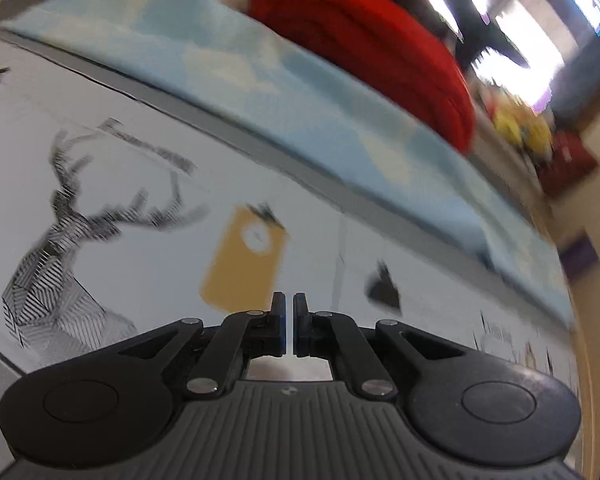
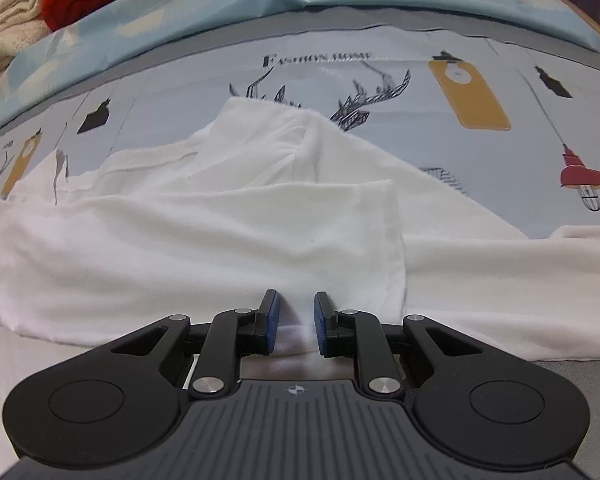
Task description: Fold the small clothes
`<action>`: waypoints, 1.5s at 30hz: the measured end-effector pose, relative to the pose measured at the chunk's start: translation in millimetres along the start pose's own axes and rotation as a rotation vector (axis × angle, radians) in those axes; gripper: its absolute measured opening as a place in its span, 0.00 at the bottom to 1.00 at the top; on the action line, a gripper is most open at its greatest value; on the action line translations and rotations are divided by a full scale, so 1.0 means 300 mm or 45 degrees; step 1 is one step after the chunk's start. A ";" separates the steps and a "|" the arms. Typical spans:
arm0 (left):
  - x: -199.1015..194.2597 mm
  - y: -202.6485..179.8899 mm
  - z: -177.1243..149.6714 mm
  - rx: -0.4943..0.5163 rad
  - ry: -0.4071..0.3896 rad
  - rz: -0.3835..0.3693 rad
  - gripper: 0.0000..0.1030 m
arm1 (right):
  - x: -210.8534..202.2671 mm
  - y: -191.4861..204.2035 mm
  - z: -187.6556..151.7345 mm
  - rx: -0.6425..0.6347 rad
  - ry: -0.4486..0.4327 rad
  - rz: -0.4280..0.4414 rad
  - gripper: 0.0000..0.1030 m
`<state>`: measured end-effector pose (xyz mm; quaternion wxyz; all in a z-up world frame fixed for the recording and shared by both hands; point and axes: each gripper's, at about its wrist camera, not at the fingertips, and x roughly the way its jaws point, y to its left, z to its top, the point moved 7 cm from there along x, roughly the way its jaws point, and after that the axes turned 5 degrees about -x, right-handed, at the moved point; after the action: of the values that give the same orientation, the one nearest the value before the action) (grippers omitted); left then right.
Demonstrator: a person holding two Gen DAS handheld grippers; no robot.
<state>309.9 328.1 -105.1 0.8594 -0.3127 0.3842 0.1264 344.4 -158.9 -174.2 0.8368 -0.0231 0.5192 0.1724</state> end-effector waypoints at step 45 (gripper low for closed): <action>-0.318 -0.559 -0.585 0.847 -0.153 0.189 0.59 | -0.506 -0.968 -0.388 1.019 -0.479 -0.317 0.05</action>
<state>220.5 89.4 -50.0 0.9239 0.0213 0.3748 0.0746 274.0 -497.3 -135.2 0.8740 0.2713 0.3772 -0.1424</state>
